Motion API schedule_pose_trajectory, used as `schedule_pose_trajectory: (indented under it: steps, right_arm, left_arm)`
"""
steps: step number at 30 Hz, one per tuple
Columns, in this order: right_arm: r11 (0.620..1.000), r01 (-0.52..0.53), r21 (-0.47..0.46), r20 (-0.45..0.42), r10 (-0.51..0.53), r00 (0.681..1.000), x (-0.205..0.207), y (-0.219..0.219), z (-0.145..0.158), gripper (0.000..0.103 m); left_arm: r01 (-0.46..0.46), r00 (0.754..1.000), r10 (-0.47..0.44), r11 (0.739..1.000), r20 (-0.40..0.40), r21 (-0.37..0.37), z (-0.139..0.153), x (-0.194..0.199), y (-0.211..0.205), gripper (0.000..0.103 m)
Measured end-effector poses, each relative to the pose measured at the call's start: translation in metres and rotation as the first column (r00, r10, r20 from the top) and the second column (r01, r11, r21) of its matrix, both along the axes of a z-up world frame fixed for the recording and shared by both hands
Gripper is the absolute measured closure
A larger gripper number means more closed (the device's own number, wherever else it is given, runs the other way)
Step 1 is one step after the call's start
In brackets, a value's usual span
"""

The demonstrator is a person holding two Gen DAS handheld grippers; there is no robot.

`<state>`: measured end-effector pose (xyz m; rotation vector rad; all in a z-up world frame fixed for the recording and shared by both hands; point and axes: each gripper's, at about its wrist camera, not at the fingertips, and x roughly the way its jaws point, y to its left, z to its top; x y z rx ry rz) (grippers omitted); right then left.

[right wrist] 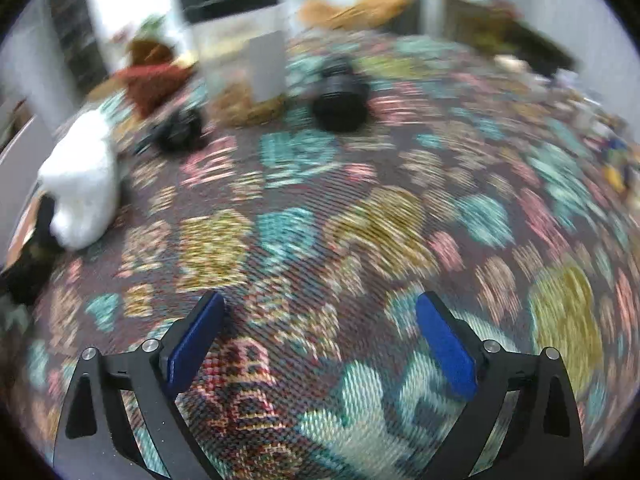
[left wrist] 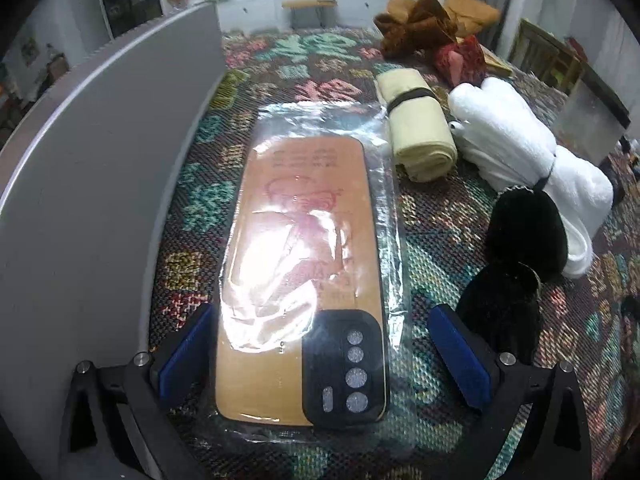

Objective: Organize soft objects
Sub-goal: 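Grasp the black bag roll with the right gripper while the left gripper holds the phone case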

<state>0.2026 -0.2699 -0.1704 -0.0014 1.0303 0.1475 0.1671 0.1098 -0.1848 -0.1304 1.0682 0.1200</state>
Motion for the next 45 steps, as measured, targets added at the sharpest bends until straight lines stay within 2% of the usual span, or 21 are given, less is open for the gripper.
schedule_pose_trajectory:
  steps: [1, 5, 8, 11, 14, 21, 33, 39, 40, 41, 42, 45]
  right_arm:
    - [1.0, 0.017, 0.01, 0.004, -0.017, 1.0, 0.009, -0.007, 0.008, 0.007]
    - [0.989, 0.132, 0.063, 0.042, -0.134, 0.99, 0.071, -0.041, 0.051, 0.007]
    - [0.987, 0.148, 0.059, 0.004, -0.148, 0.989, 0.106, -0.044, 0.054, 0.008]
    - [0.991, 0.127, 0.031, -0.028, -0.126, 0.992, 0.126, -0.039, 0.044, 0.009]
    - [0.994, 0.11, -0.009, -0.038, -0.11, 0.993, 0.136, -0.026, 0.032, 0.009]
    - [0.995, 0.093, -0.021, -0.051, -0.094, 0.994, 0.148, -0.014, 0.015, 0.009]
    - [0.995, 0.091, -0.041, -0.058, -0.093, 0.994, 0.154, -0.012, 0.013, 0.009]
    - [0.995, 0.071, -0.066, -0.042, -0.074, 0.996, 0.157, -0.007, 0.015, 0.009]
    - [0.995, 0.065, -0.079, -0.04, -0.068, 0.997, 0.158, -0.005, 0.015, 0.013]
    - [0.994, 0.058, -0.089, -0.047, -0.062, 0.997, 0.159, -0.003, 0.014, 0.044]
    - [0.994, 0.051, -0.097, -0.072, -0.058, 0.996, 0.16, -0.002, 0.01, 0.066]
    - [0.992, 0.076, -0.096, -0.065, -0.082, 0.994, 0.156, -0.004, 0.015, 0.065]
  left_arm:
    - [0.001, 1.0, -0.001, 1.0, 0.003, 0.002, 0.0, 0.0, 0.0, 0.002]
    - [-0.007, 0.999, 0.005, 1.0, 0.046, 0.023, 0.003, -0.006, 0.0, 0.017]
    - [0.004, 0.998, -0.006, 1.0, 0.055, 0.029, 0.003, -0.009, 0.001, 0.018]
    - [0.006, 0.998, -0.007, 1.0, 0.056, 0.029, 0.003, -0.009, 0.001, 0.018]
    - [0.006, 0.998, -0.008, 1.0, 0.056, 0.027, 0.004, -0.01, 0.001, 0.021]
    - [0.02, 0.998, -0.021, 0.999, 0.061, 0.029, 0.005, -0.009, 0.003, 0.022]
    - [0.022, 0.998, -0.024, 0.999, 0.063, 0.032, 0.005, -0.011, 0.003, 0.021]
    - [0.021, 0.999, -0.022, 0.999, 0.029, 0.027, 0.008, -0.003, 0.005, 0.016]
    - [0.017, 0.999, -0.018, 1.0, 0.027, 0.02, 0.008, -0.001, 0.007, 0.014]
    - [0.007, 1.0, -0.007, 1.0, 0.019, 0.002, 0.007, 0.004, 0.01, 0.012]
    - [-0.002, 1.0, 0.002, 1.0, 0.017, -0.007, 0.006, 0.006, 0.012, 0.012]
    - [-0.027, 0.999, 0.027, 1.0, 0.018, -0.016, 0.005, 0.017, 0.014, 0.01]
